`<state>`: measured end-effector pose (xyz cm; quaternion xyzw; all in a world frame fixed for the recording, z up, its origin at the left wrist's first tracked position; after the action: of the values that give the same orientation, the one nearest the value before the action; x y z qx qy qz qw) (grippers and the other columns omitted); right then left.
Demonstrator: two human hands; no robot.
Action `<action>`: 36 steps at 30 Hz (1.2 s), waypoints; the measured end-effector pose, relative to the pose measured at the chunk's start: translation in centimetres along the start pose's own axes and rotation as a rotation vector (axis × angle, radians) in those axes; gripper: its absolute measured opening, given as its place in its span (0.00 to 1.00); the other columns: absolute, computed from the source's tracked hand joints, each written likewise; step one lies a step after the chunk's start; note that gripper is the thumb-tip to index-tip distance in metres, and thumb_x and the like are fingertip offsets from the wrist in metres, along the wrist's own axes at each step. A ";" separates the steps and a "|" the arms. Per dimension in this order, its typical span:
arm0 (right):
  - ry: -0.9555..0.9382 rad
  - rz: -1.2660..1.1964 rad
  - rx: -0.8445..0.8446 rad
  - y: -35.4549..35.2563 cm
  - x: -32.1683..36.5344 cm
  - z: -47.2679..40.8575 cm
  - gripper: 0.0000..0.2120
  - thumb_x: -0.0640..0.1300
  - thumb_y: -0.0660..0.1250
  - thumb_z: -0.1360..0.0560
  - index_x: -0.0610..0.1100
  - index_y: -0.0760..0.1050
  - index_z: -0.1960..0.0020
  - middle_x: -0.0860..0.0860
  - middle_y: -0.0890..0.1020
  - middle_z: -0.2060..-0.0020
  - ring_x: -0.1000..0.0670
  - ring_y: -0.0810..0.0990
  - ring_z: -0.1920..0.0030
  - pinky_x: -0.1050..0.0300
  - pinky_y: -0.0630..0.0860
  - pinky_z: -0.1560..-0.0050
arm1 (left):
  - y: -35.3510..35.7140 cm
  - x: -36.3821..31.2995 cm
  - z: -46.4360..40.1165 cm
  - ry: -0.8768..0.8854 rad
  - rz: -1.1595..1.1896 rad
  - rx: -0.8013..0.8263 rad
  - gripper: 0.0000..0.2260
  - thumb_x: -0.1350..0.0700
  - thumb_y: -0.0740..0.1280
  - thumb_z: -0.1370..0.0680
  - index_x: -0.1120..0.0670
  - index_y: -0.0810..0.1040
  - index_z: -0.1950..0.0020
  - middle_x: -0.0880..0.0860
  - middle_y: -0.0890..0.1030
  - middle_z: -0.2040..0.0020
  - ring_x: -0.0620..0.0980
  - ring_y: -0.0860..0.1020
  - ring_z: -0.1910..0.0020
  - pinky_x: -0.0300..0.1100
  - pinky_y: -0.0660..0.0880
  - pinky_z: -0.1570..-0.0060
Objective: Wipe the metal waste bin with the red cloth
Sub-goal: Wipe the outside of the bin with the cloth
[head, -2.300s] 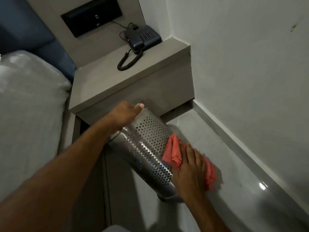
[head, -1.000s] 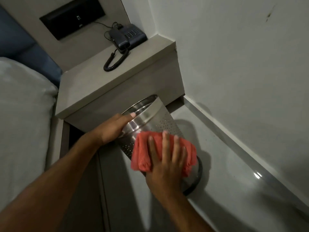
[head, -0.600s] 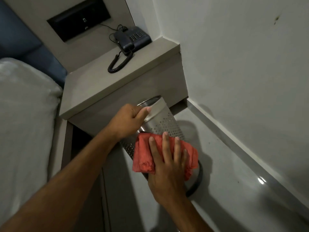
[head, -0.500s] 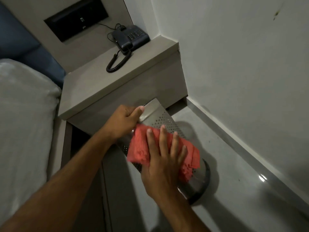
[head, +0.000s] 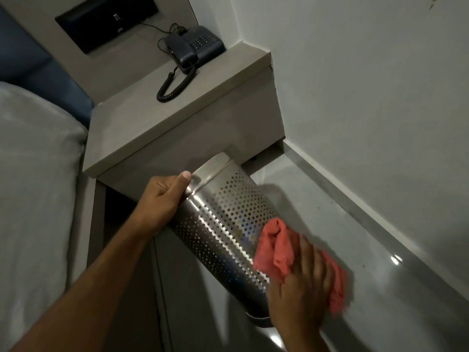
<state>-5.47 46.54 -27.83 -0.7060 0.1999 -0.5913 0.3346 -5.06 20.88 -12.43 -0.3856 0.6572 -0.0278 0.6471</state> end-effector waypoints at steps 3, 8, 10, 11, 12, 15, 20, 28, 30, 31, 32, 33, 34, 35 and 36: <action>0.058 0.001 0.036 0.3 4.2 -0.9 0.38 0.55 0.67 0.31 0.51 0.62 0.22 0.42 0.72 0.27 0.33 0.67 0.29 0.29 0.61 0.30 | 0.0 0.0 0.1 -0.019 -0.010 -0.021 0.26 0.54 0.59 0.17 0.48 0.76 0.77 0.41 0.74 0.81 0.36 0.68 0.82 0.27 0.63 0.79; -0.381 -0.007 0.020 1.7 14.6 -2.4 0.48 0.63 0.67 0.31 0.54 0.47 0.19 0.43 0.55 0.20 0.31 0.51 0.22 0.26 0.48 0.28 | -0.1 -0.3 0.2 -0.097 0.012 0.040 0.25 0.50 0.60 0.18 0.60 0.75 0.72 0.53 0.74 0.76 0.50 0.69 0.77 0.36 0.67 0.75; -0.502 0.066 0.033 2.1 13.0 -1.1 0.50 0.65 0.68 0.32 0.54 0.46 0.19 0.44 0.51 0.19 0.32 0.49 0.22 0.27 0.46 0.28 | -0.7 0.1 0.6 -0.129 0.009 0.024 0.26 0.51 0.59 0.18 0.55 0.74 0.76 0.49 0.72 0.79 0.47 0.68 0.80 0.35 0.66 0.76; -0.521 0.109 0.031 2.3 10.9 0.1 0.49 0.67 0.67 0.32 0.55 0.47 0.19 0.45 0.50 0.18 0.32 0.49 0.22 0.27 0.47 0.28 | -1.0 0.5 0.8 -0.142 0.013 -0.010 0.26 0.52 0.59 0.18 0.53 0.72 0.77 0.48 0.70 0.80 0.46 0.65 0.80 0.36 0.63 0.77; -0.503 0.145 0.015 2.4 8.3 1.4 0.47 0.67 0.65 0.31 0.55 0.49 0.19 0.44 0.51 0.19 0.31 0.51 0.22 0.27 0.48 0.28 | -1.5 0.9 1.0 -0.151 0.017 -0.043 0.27 0.52 0.59 0.18 0.52 0.69 0.78 0.47 0.67 0.81 0.45 0.63 0.81 0.37 0.60 0.76; -0.311 0.140 -0.053 1.9 2.5 4.6 0.35 0.67 0.53 0.24 0.55 0.57 0.20 0.41 0.59 0.21 0.28 0.59 0.25 0.26 0.57 0.30 | -1.9 1.7 1.6 -0.149 0.010 -0.058 0.26 0.52 0.60 0.19 0.57 0.70 0.77 0.57 0.69 0.79 0.48 0.67 0.77 0.38 0.63 0.73; -0.318 0.179 0.006 1.7 2.9 4.9 0.35 0.68 0.48 0.23 0.54 0.55 0.20 0.37 0.64 0.23 0.26 0.61 0.27 0.24 0.57 0.31 | -3.2 1.6 1.0 -0.271 -0.217 0.102 0.20 0.50 0.57 0.18 0.58 0.75 0.66 0.57 0.78 0.65 0.54 0.75 0.65 0.43 0.70 0.63; -0.343 0.161 -0.023 1.8 4.0 4.8 0.39 0.55 0.65 0.35 0.56 0.63 0.24 0.42 0.69 0.25 0.27 0.66 0.29 0.26 0.62 0.34 | -0.3 -0.7 -1.4 -0.282 -0.200 0.086 0.21 0.42 0.64 0.22 0.53 0.79 0.71 0.49 0.76 0.78 0.45 0.74 0.79 0.37 0.70 0.73; -0.332 0.119 -0.065 1.7 4.8 4.6 0.38 0.55 0.65 0.35 0.56 0.65 0.25 0.43 0.70 0.26 0.27 0.68 0.30 0.26 0.63 0.35 | 0.3 -0.9 -0.5 -0.112 -0.166 0.043 0.21 0.46 0.68 0.24 0.53 0.72 0.74 0.46 0.69 0.79 0.43 0.67 0.79 0.34 0.63 0.76; -0.320 0.091 -0.059 1.7 5.5 4.5 0.39 0.55 0.66 0.35 0.57 0.64 0.24 0.43 0.70 0.26 0.27 0.68 0.30 0.26 0.63 0.34 | 0.3 -0.8 0.1 -0.072 -0.117 0.031 0.21 0.46 0.68 0.24 0.53 0.69 0.74 0.47 0.67 0.78 0.44 0.64 0.79 0.35 0.59 0.76; -0.306 0.054 -0.040 1.7 6.4 4.1 0.42 0.55 0.67 0.36 0.59 0.61 0.23 0.43 0.68 0.25 0.28 0.66 0.28 0.26 0.62 0.33 | 0.1 -0.8 0.6 -0.068 -0.056 0.007 0.22 0.46 0.67 0.25 0.55 0.68 0.74 0.52 0.66 0.76 0.47 0.63 0.77 0.39 0.58 0.76; -0.293 0.020 -0.027 1.7 7.3 3.6 0.46 0.56 0.70 0.37 0.59 0.56 0.21 0.43 0.65 0.23 0.28 0.62 0.26 0.25 0.59 0.32 | 0.0 -0.7 0.8 -0.078 0.007 -0.005 0.23 0.46 0.65 0.24 0.58 0.67 0.74 0.54 0.66 0.74 0.49 0.63 0.74 0.46 0.58 0.74; -0.301 0.002 -0.025 1.6 8.3 2.8 0.51 0.56 0.73 0.38 0.59 0.52 0.20 0.43 0.61 0.21 0.29 0.57 0.25 0.25 0.56 0.31 | 0.1 -0.8 0.7 -0.086 0.047 -0.006 0.25 0.46 0.63 0.23 0.63 0.67 0.73 0.56 0.67 0.72 0.51 0.63 0.72 0.50 0.58 0.74; -0.321 -0.007 -0.028 1.4 9.3 1.8 0.55 0.58 0.75 0.39 0.58 0.49 0.20 0.42 0.57 0.20 0.29 0.53 0.23 0.25 0.53 0.30 | 0.2 -0.8 0.7 -0.090 0.058 0.001 0.26 0.47 0.61 0.22 0.66 0.66 0.72 0.57 0.68 0.71 0.52 0.64 0.72 0.52 0.59 0.74; -0.348 -0.029 -0.036 1.1 10.6 0.5 0.55 0.58 0.75 0.38 0.57 0.46 0.19 0.43 0.54 0.20 0.30 0.49 0.23 0.24 0.51 0.29 | 0.3 -1.1 0.6 -0.078 0.040 0.015 0.26 0.48 0.60 0.20 0.67 0.65 0.71 0.57 0.68 0.72 0.53 0.64 0.72 0.52 0.60 0.74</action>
<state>-2.53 38.71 -21.16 -0.8062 0.1394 -0.4614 0.3430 -4.79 21.98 -11.79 -0.3682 0.6387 -0.0046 0.6756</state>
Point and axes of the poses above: each hand's wrist, its own z-axis away from the middle knuckle, its own y-axis out of the palm, x = y × z, the point moved 5 cm from there along -z, towards the middle knuckle
